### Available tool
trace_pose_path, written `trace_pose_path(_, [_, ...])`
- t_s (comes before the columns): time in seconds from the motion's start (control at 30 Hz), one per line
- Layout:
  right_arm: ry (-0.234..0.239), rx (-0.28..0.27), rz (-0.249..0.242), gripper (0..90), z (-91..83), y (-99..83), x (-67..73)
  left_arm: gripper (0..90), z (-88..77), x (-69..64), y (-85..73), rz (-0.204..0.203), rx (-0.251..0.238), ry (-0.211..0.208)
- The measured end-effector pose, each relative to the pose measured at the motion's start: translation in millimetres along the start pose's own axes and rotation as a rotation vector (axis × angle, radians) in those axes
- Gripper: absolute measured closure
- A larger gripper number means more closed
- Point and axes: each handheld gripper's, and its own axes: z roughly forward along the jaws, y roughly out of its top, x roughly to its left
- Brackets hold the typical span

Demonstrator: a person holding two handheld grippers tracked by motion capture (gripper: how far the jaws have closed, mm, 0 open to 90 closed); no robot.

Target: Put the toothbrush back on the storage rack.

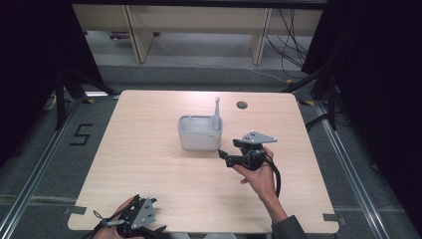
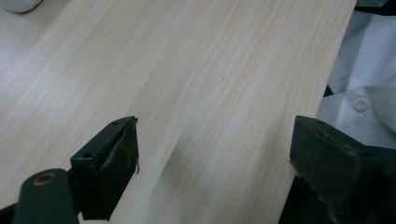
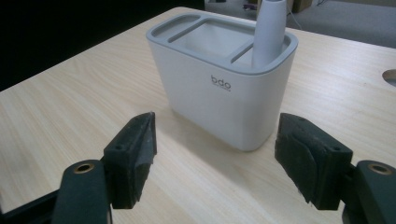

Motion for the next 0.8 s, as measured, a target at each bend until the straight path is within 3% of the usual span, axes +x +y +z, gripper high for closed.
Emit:
trace_pose_path(0.07, [0.000, 0.005, 0.012, 30.0, -0.4, -2.2, 2.4, 15.3, 0.4, -0.1, -0.1, 0.000, -0.006, 0.002])
trace_pose_path(0.1, [-0.019, 0.005, -0.018, 30.0, -1.1, -2.7, 1.9, 15.3, 0.1, 0.2, 0.2, 0.003, 0.002, 0.002])
trace_pose_path(0.13, [-0.008, 0.019, 0.009, 29.9, -2.0, -4.2, 4.9, 15.3, -0.1, -0.2, 0.2, 0.004, 0.010, 0.019])
trace_pose_path(0.17, [-0.007, 0.007, -0.011, 30.0, -1.2, -5.3, 4.5, 15.3, -0.1, -0.2, 0.2, 0.004, 0.010, 0.019])
trace_pose_path(0.2, [-0.001, 0.022, -0.003, 29.9, -2.3, -6.3, 5.7, 15.3, 0.2, 0.4, -0.1, 0.001, -0.001, 0.000])
trace_pose_path(0.23, [0.010, 0.007, -0.012, 29.9, -0.8, -7.6, 5.6, 15.3, 0.6, -0.2, -0.2, -0.003, -0.009, 0.002])
trace_pose_path(0.3, [0.008, 0.031, 0.001, 29.7, -2.7, -10.1, 8.1, 15.3, 0.7, -0.2, -0.2, 0.001, -0.004, 0.002])
trace_pose_path(0.33, [-0.006, 0.025, -0.027, 29.7, -3.0, -11.6, 7.3, 15.3, 0.7, 0.1, -0.2, 0.004, -0.002, 0.003])
trace_pose_path(0.4, [0.005, 0.026, -0.027, 29.7, -2.7, -12.7, 7.5, 15.3, 0.7, 0.2, -0.1, 0.004, -0.002, 0.003])
trace_pose_path(0.43, [0.005, 0.050, 0.006, 29.6, -3.7, -16.5, 10.9, 15.3, 0.4, 0.0, 0.0, 0.005, -0.004, 0.002])
trace_pose_path(0.53, [0.028, 0.045, -0.031, 29.4, -0.9, -21.1, 9.7, 15.3, 0.7, 0.3, -0.1, 0.007, -0.002, 0.002])
trace_pose_path(0.6, [0.026, 0.052, -0.016, 29.3, -0.9, -24.1, 11.8, 15.3, 0.4, 0.2, 0.0, 0.007, -0.004, 0.002])
trace_pose_path(0.63, [0.033, 0.053, -0.029, 29.3, -0.3, -25.0, 11.7, 15.3, -1.3, 0.9, 0.8, 0.010, 0.014, -0.014])
trace_pose_path(0.67, [0.028, 0.061, -0.009, 29.3, -1.3, -26.7, 13.8, 15.3, -1.1, 1.5, 0.9, 0.013, 0.019, -0.020])
trace_pose_path(0.7, [0.028, 0.075, 0.008, 29.3, -2.0, -27.7, 16.1, 15.3, 0.0, 0.2, 0.4, 0.013, 0.011, 0.016])
trace_pose_path(0.73, [0.022, 0.068, -0.032, 29.3, -1.6, -28.8, 14.6, 15.3, 0.0, 0.8, 0.7, 0.024, 0.011, 0.021])
trace_pose_path(0.8, [0.037, 0.074, -0.008, 29.3, -2.2, -31.9, 16.6, 15.4, -0.1, 1.2, 0.7, 0.023, 0.008, 0.005])
